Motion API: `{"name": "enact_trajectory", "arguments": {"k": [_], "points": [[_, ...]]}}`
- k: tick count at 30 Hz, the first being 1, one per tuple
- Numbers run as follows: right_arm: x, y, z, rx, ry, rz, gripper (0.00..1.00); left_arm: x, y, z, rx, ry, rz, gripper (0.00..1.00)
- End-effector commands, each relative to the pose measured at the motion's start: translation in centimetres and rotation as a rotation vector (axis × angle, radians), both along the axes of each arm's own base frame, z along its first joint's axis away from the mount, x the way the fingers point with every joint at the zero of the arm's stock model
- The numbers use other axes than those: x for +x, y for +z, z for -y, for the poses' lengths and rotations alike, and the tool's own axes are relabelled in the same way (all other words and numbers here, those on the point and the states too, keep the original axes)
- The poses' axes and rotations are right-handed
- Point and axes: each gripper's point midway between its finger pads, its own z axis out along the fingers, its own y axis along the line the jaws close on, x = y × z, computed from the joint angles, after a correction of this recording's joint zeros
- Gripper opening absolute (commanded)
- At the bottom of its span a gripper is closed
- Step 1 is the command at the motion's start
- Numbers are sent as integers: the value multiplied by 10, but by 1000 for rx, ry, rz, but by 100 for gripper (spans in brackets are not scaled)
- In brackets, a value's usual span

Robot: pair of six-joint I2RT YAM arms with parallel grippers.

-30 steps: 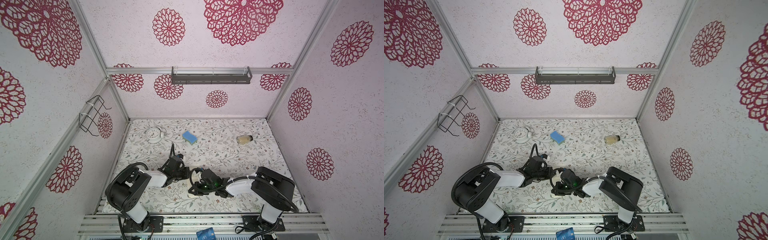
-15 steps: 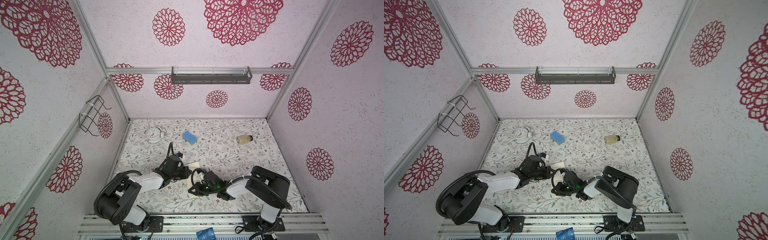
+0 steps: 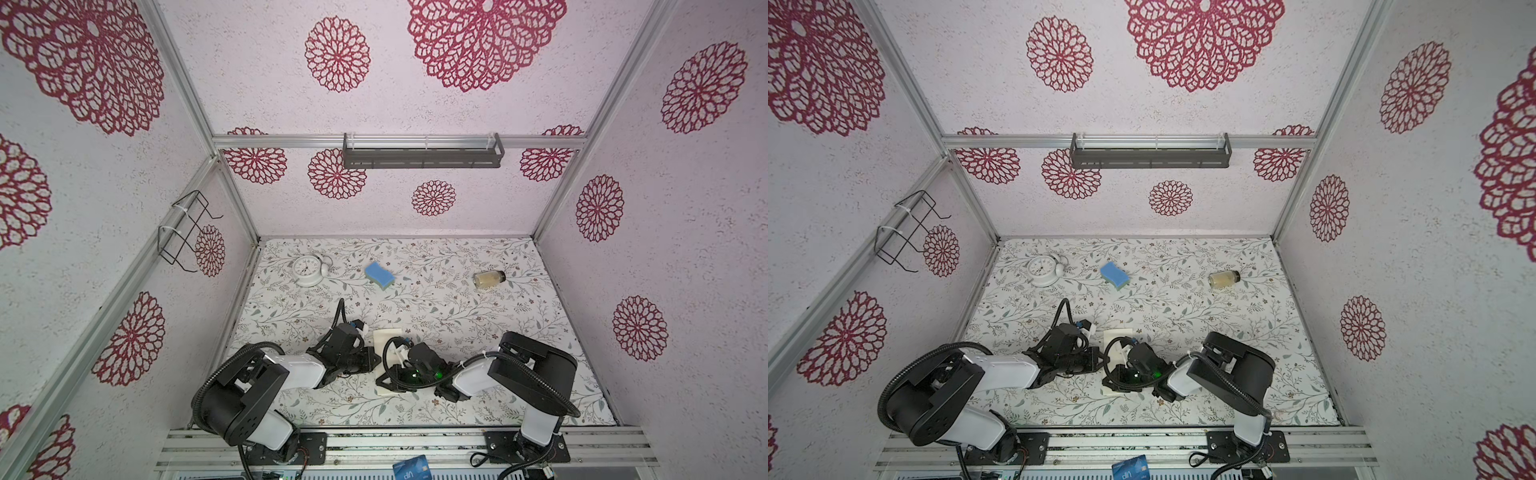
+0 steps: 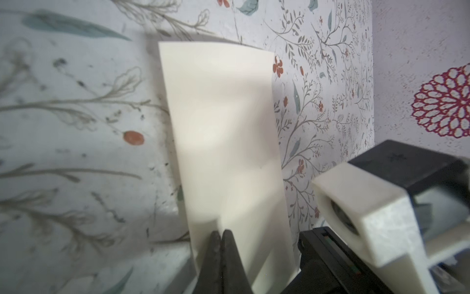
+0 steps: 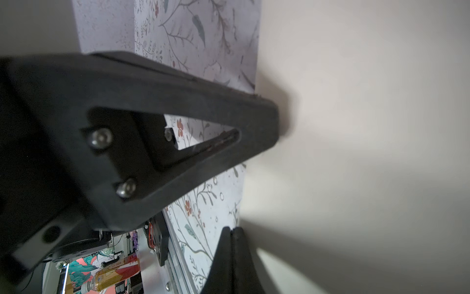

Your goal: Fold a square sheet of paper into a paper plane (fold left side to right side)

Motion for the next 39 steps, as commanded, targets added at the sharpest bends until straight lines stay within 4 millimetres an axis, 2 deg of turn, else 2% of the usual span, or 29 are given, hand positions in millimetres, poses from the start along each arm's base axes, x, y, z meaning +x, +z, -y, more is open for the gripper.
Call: {"name": "enact_trajectory", "arguments": {"k": [1, 8, 15, 20, 24, 27, 30, 34, 37, 39], "points": [[-5, -25, 16, -75, -27, -54, 0, 3, -14, -8, 47, 39, -24, 0], [-7, -29, 19, -80, -31, -61, 0, 26, -20, -17, 84, 69, -22, 0], [-8, -31, 22, -78, -38, -68, 0, 63, -25, -32, 113, 102, -24, 0], [-8, -29, 23, -77, -31, -65, 0, 90, -22, -34, 122, 101, -15, 0], [-2, -20, 21, -66, -12, -50, 0, 109, -14, -32, 124, 97, -1, 0], [4, -1, 17, -45, 16, -15, 0, 120, 3, -29, 109, 92, 28, 0], [10, 21, 15, -33, 31, 26, 0, 124, 24, -27, 91, 92, 63, 0], [14, 48, 21, -23, 16, 68, 0, 116, 44, -30, 65, 114, 94, 0], [16, 60, 35, -42, -12, 93, 0, 104, 53, -33, 36, 135, 105, 0], [17, 65, 48, -72, -43, 110, 7, 92, 57, -35, 18, 147, 109, 0]]}}
